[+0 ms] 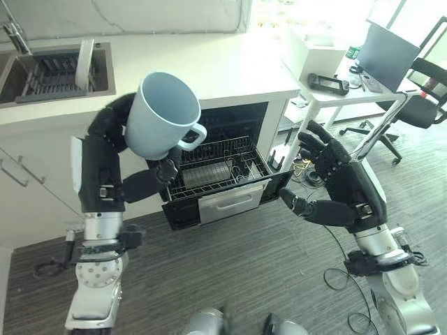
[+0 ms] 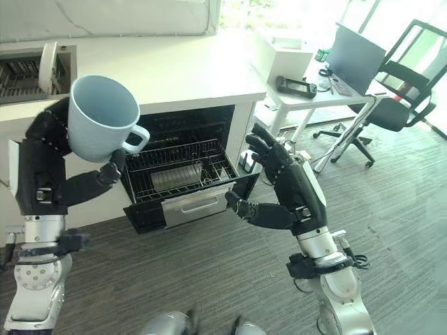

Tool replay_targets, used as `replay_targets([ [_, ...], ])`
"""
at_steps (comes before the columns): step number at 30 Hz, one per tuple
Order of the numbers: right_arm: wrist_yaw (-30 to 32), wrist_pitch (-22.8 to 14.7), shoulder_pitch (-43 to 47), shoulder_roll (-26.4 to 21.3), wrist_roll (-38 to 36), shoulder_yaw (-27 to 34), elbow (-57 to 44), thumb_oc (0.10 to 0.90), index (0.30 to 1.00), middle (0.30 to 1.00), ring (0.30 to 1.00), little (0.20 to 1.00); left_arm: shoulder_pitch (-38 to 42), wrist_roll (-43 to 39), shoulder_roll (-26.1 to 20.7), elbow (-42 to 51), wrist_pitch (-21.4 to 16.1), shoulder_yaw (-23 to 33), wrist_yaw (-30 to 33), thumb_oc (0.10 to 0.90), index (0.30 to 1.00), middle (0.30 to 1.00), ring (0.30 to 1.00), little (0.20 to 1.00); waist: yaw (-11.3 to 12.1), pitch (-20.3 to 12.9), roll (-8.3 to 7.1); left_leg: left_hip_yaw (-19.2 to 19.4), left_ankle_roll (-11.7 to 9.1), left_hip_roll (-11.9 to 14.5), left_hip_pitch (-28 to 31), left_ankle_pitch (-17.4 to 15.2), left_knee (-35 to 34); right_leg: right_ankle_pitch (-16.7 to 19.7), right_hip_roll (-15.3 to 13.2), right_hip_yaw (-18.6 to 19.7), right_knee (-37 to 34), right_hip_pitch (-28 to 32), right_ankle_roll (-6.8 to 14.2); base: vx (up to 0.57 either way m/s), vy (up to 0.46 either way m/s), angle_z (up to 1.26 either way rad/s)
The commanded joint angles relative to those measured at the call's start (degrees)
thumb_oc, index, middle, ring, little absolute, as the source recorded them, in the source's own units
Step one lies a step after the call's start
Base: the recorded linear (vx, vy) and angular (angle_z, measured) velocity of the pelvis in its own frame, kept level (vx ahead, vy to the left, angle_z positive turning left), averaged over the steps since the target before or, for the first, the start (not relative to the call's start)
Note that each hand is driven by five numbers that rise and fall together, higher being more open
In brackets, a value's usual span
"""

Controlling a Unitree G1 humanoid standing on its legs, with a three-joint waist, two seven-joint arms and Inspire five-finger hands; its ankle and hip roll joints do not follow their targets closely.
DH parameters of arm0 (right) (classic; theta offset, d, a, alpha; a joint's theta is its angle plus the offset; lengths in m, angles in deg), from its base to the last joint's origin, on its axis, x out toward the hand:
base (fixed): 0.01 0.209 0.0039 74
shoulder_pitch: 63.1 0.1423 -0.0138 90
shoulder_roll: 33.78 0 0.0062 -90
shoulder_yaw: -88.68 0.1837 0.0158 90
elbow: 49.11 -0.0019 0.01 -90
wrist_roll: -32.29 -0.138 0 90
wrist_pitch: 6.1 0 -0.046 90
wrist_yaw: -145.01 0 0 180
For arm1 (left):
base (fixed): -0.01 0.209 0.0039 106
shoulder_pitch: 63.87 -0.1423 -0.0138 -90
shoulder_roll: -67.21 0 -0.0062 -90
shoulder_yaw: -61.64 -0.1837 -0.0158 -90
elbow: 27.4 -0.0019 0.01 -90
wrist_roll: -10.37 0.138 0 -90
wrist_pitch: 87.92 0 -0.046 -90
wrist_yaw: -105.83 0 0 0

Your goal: Place the dishes in the dishwasher.

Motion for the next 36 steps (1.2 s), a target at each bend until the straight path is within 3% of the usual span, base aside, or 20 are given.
replay_targets([
  [1,0.44,-6.69,4.29,1.00,-3.43,4.56,-3.29,0.800,0.900,0.900,0.900,0.900,4.60,1.73,-3.51,8.65,-5.05,-0.69,0.52,0.400,0.300,0.300,0.300,0.300,-2.62,-2.17,-0.33,-1.95,-3.90,0.86,7.19,1.46,-13.92,7.32,0.95,4.38,-6.71,-2.83,1.17,0.23,-0.251,0.64],
  [4,0.16,-6.69,2.98,1.17,-4.01,5.02,-4.62,0.800,0.900,0.900,0.900,0.900,3.86,2.04,-3.59,9.71,-5.10,-0.60,0.25,0.400,0.300,0.300,0.300,0.300,-3.17,-1.69,-0.54,-3.43,-3.32,0.58,8.49,0.28,-13.92,8.18,0.71,6.44,-6.71,-4.90,1.33,0.23,-0.274,1.03],
  [7,0.23,-6.58,2.45,0.43,-4.75,5.27,-5.34,0.800,0.900,0.900,0.900,0.900,3.52,1.91,-3.77,10.25,-4.89,-0.31,0.00,0.400,0.300,0.300,0.300,0.300,-2.79,-1.83,-0.98,-4.36,-3.44,0.81,9.07,-0.35,-13.92,6.81,0.15,6.93,-6.71,-4.97,1.93,0.23,-0.406,0.52],
  [11,1.57,-3.87,4.37,-0.02,-3.91,3.67,-5.71,0.800,0.900,0.900,0.900,0.900,2.02,1.25,-4.30,10.33,-4.71,-0.11,1.30,0.400,0.300,0.300,0.300,0.300,-1.35,-2.86,-1.57,-3.85,-5.12,3.38,11.25,-1.64,-13.92,6.74,-0.74,3.31,-6.71,-2.65,2.76,0.25,-0.417,0.47],
  [15,-0.01,-2.18,4.05,-1.37,-5.40,4.22,-6.05,0.800,0.900,0.900,0.900,0.900,-1.32,0.16,-3.54,11.84,-4.68,1.05,1.08,0.400,0.300,0.300,0.300,0.300,-1.62,-5.27,-1.18,-2.82,-7.99,6.91,14.82,-2.17,-13.92,3.66,1.95,0.34,-6.71,-0.97,0.40,0.24,-0.353,-0.09],
  [18,-1.40,-1.85,3.42,-2.45,-7.22,4.90,-5.75,0.800,0.900,0.900,0.900,0.900,-1.57,-0.35,-3.26,12.41,-3.65,1.14,2.30,0.400,0.300,0.300,0.300,0.300,-1.58,-5.53,-0.94,-1.97,-9.06,8.24,14.24,2.43,-13.92,1.69,3.89,-0.69,-6.71,0.83,-1.48,0.15,-0.338,0.10],
  [21,-3.20,-2.39,2.43,-3.01,-8.31,5.84,-6.28,0.800,0.900,0.900,0.900,0.900,-1.89,0.08,-2.67,12.63,-3.86,0.94,2.84,0.400,0.300,0.300,0.300,0.300,-1.81,-5.13,-1.32,0.28,-9.13,8.24,13.86,5.37,-13.92,0.22,4.56,-1.48,-6.71,2.50,-2.92,0.07,-0.254,-0.01],
  [24,-0.69,-2.88,2.37,-3.49,-7.28,6.15,-5.66,0.800,0.900,0.900,0.900,0.900,-1.71,-0.63,-2.31,11.94,-5.18,-0.14,1.29,0.400,0.300,0.300,0.300,0.300,-2.41,-3.89,-1.07,4.88,-8.17,7.12,13.66,3.40,-13.92,-0.92,4.54,-4.21,-6.71,5.18,-3.46,0.06,-0.180,0.32],
  [26,-0.17,-2.80,3.54,-2.56,-6.40,4.93,-4.52,0.800,0.900,0.900,0.900,0.900,-2.55,-0.36,-1.72,11.53,-6.24,-0.30,0.58,0.400,0.300,0.300,0.300,0.300,-1.98,-3.51,0.55,3.55,-7.45,4.62,10.19,1.51,-13.92,-1.46,6.54,-4.45,-6.71,5.45,-3.14,0.06,-0.073,0.82],
  [29,0.63,-2.89,3.24,-0.81,-3.03,3.32,-4.61,0.800,0.900,0.900,0.900,0.900,-2.66,-0.68,-1.30,10.95,-7.03,-0.51,-0.73,0.400,0.300,0.300,0.300,0.300,-2.07,-3.65,1.99,4.57,-9.16,5.77,6.38,3.81,-13.92,-2.71,8.20,-5.27,-6.71,6.45,-3.33,0.09,-0.033,0.56],
  [32,2.32,-2.26,4.19,-1.44,-1.81,2.66,-4.26,0.800,0.900,0.900,0.900,0.900,0.24,-0.50,-1.29,9.69,-5.89,-2.05,-0.15,0.400,0.300,0.300,0.300,0.300,-1.80,-3.60,2.28,5.65,-9.99,6.72,4.13,5.61,-13.92,-4.81,8.75,-6.41,-6.71,8.25,-3.93,0.11,0.063,0.42],
  [36,0.96,-1.90,3.81,-1.79,-2.28,3.26,-4.37,0.800,0.900,0.900,0.900,0.900,1.38,-0.58,-1.68,8.91,-5.55,-2.80,1.60,0.400,0.300,0.300,0.300,0.300,-1.89,-4.25,2.39,5.20,-9.17,5.73,3.82,4.69,-13.92,-5.54,8.51,-7.18,-6.71,8.83,-3.90,0.09,0.119,0.12],
])
